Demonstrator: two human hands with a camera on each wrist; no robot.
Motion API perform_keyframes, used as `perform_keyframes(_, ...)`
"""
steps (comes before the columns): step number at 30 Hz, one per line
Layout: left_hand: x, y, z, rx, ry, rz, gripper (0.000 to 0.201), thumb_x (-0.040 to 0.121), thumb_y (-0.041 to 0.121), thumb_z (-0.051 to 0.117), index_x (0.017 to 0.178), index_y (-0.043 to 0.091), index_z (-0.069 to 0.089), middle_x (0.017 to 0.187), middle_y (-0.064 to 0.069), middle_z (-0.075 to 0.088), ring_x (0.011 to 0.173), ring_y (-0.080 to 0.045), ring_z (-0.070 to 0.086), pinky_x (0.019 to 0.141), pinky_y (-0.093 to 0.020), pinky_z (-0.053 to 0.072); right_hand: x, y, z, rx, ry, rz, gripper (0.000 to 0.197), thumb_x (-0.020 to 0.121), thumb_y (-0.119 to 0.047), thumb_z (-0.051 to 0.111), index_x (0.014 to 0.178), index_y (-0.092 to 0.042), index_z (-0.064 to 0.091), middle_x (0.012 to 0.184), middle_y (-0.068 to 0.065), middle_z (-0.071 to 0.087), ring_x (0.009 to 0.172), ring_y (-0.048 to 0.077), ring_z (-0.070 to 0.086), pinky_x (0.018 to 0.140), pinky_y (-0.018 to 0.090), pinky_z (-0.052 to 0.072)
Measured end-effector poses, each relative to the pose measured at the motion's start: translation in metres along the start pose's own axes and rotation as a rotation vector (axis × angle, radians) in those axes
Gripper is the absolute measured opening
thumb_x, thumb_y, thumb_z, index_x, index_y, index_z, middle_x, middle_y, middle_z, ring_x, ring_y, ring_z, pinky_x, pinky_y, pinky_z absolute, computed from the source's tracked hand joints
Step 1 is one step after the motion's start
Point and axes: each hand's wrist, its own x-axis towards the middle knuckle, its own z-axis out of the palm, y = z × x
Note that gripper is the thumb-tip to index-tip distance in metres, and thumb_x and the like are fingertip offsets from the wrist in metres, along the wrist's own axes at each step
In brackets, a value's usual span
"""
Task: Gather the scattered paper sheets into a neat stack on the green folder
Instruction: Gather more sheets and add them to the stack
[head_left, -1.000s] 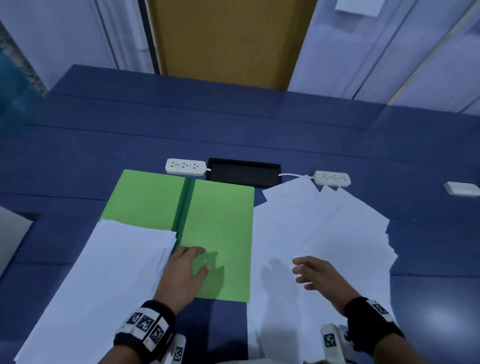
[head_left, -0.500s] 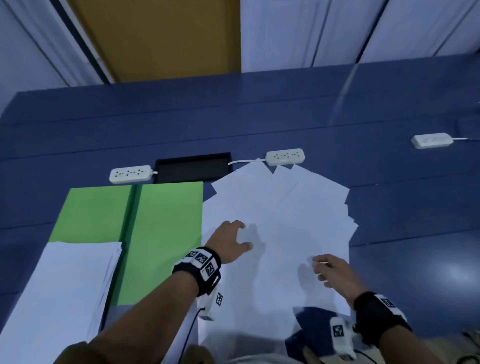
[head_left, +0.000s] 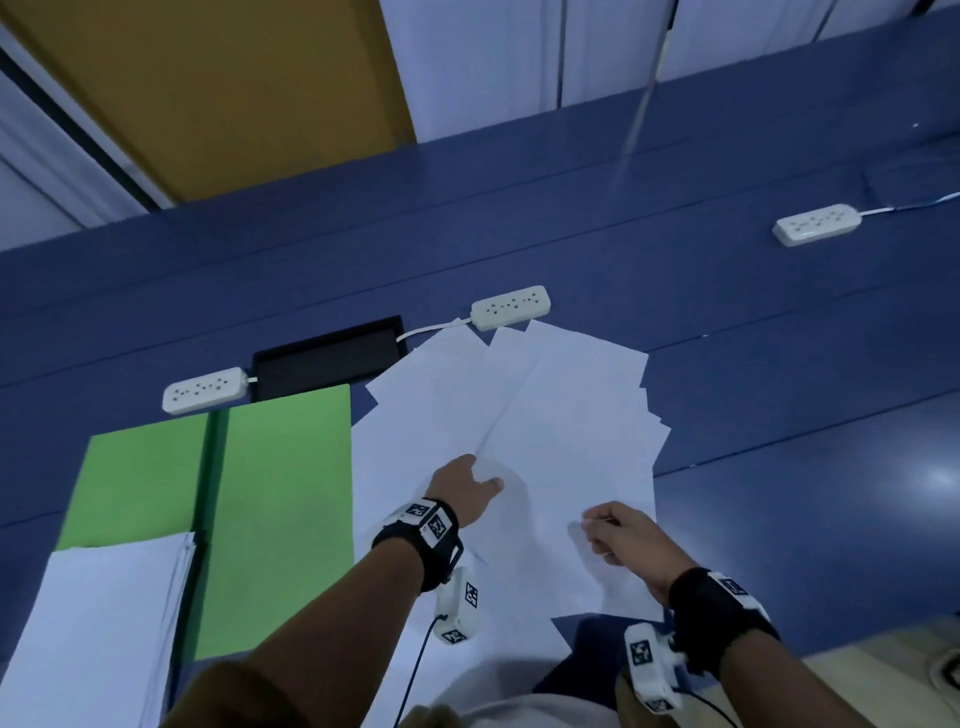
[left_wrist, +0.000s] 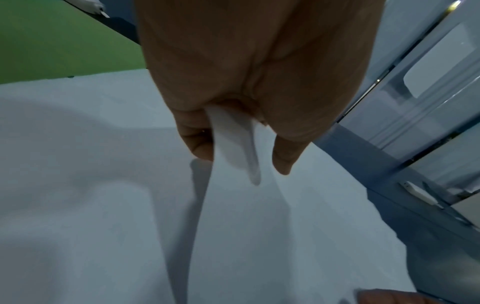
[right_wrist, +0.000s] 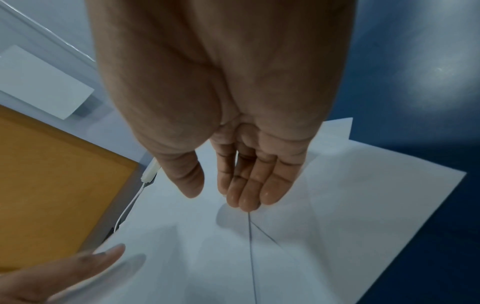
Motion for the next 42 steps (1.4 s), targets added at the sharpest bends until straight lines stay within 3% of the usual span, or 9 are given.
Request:
perform_keyframes(6, -0.017, 0.015, -0.001, -0.083, 0.019, 0.134, 0.045, 0.103, 0.039, 0.058, 0.14, 0.012, 0.061, 0.144, -0.003, 0.06, 0.13, -0.025, 0.058, 0.113, -0.036, 0.045, -0.003, -0.001, -0.001, 0.053, -0.006, 0.015, 0.017, 0.1, -0.023, 0.066, 0.115, -0.016, 0.071, 0.1, 0.001, 0.071, 0.089, 0.015, 0.065, 0.085, 0.028, 0.052)
perform_keyframes(13, -0.088, 0.019, -0.036, -0.154, -0.181, 0.473, 0.019, 0.1, 0.028, 0.064, 0.086, 0.035, 0.074, 0.077, 0.023, 0.07, 0.071, 0.003, 0.064, 0.072, -0.021, 0.051, -0.009, 0.005, -0.009, 0.359, 0.082, 0.026, 0.029, 0.098, -0.019, 0.072, 0.126, -0.014, 0.066, 0.118, 0.012, 0.072, 0.106, 0.028, 0.07, 0.098, 0.04, 0.053)
perform_keyframes(21, -0.119, -0.03, -0.061, -0.593, -0.475, 0.425, 0.028, 0.103, 0.017, 0.063, 0.13, 0.012, 0.07, 0.135, -0.006, 0.069, 0.13, -0.027, 0.063, 0.115, -0.041, 0.045, -0.036, -0.025, -0.007, 0.808, -0.18, -0.045, 0.06, 0.066, -0.014, 0.094, 0.118, 0.004, 0.07, 0.134, 0.025, 0.067, 0.121, 0.044, 0.067, 0.104, 0.054, 0.055)
perform_keyframes(26, -0.097, -0.054, -0.06, -0.824, -0.532, 0.195, 0.063, 0.096, 0.072, 0.039, 0.138, 0.033, 0.064, 0.132, 0.005, 0.065, 0.117, -0.013, 0.057, 0.098, -0.029, 0.041, -0.034, -0.041, 0.002, 0.805, -0.1, 0.001, 0.043, 0.078, 0.005, 0.059, 0.119, 0.003, 0.07, 0.125, 0.028, 0.07, 0.106, 0.044, 0.07, 0.1, 0.052, 0.052)
perform_keyframes(31, -0.04, -0.068, -0.044, -0.023, 0.053, 0.23, 0.056, 0.09, 0.063, 0.063, 0.137, 0.032, 0.058, 0.14, 0.003, 0.055, 0.135, -0.018, 0.05, 0.112, -0.033, 0.039, -0.028, -0.041, 0.005, 0.805, -0.062, 0.067, 0.039, 0.076, 0.005, 0.05, 0.107, 0.004, 0.074, 0.12, 0.03, 0.07, 0.11, 0.045, 0.066, 0.11, 0.056, 0.045)
perform_keyframes(34, -0.019, -0.06, -0.031, 0.279, 0.068, 0.295, 0.077, 0.09, 0.052, 0.068, 0.156, 0.028, 0.036, 0.158, 0.001, 0.033, 0.147, -0.023, 0.034, 0.12, -0.041, 0.031, -0.018, -0.031, 0.008, 0.693, 0.006, 0.054, 0.065, 0.094, 0.017, 0.035, 0.05, -0.022, 0.061, 0.089, 0.036, 0.066, 0.091, 0.023, 0.072, 0.091, 0.033, 0.053)
perform_keyframes(37, -0.006, -0.037, -0.018, 0.397, 0.011, 0.309, 0.099, 0.085, 0.052, 0.075, 0.161, 0.024, 0.019, 0.161, -0.003, 0.023, 0.148, -0.029, 0.029, 0.119, -0.049, 0.03, -0.015, -0.028, 0.006, 0.843, 0.044, 0.202, 0.058, 0.108, 0.008, 0.031, 0.076, -0.028, 0.064, 0.109, 0.031, 0.074, 0.062, 0.009, 0.071, 0.079, 0.03, 0.053)
perform_keyframes(39, 0.001, -0.024, -0.012, 0.492, 0.014, 0.268, 0.111, 0.077, 0.054, 0.081, 0.16, 0.021, 0.014, 0.158, -0.007, 0.023, 0.144, -0.034, 0.031, 0.117, -0.053, 0.032, -0.017, -0.032, 0.011, 0.762, 0.028, 0.188, 0.064, 0.095, 0.019, 0.035, 0.068, -0.034, 0.06, 0.07, 0.0, 0.076, 0.052, 0.007, 0.066, 0.067, 0.021, 0.052)
perform_keyframes(42, 0.01, -0.016, -0.008, 0.634, 0.034, 0.206, 0.122, 0.067, 0.056, 0.087, 0.157, 0.017, 0.014, 0.153, -0.01, 0.026, 0.139, -0.037, 0.036, 0.114, -0.055, 0.033, -0.031, -0.039, 0.019, 0.719, 0.016, 0.073, 0.037, 0.082, 0.012, 0.042, 0.053, -0.01, 0.052, 0.085, 0.013, 0.066, 0.075, 0.028, 0.062, 0.071, 0.037, 0.048)
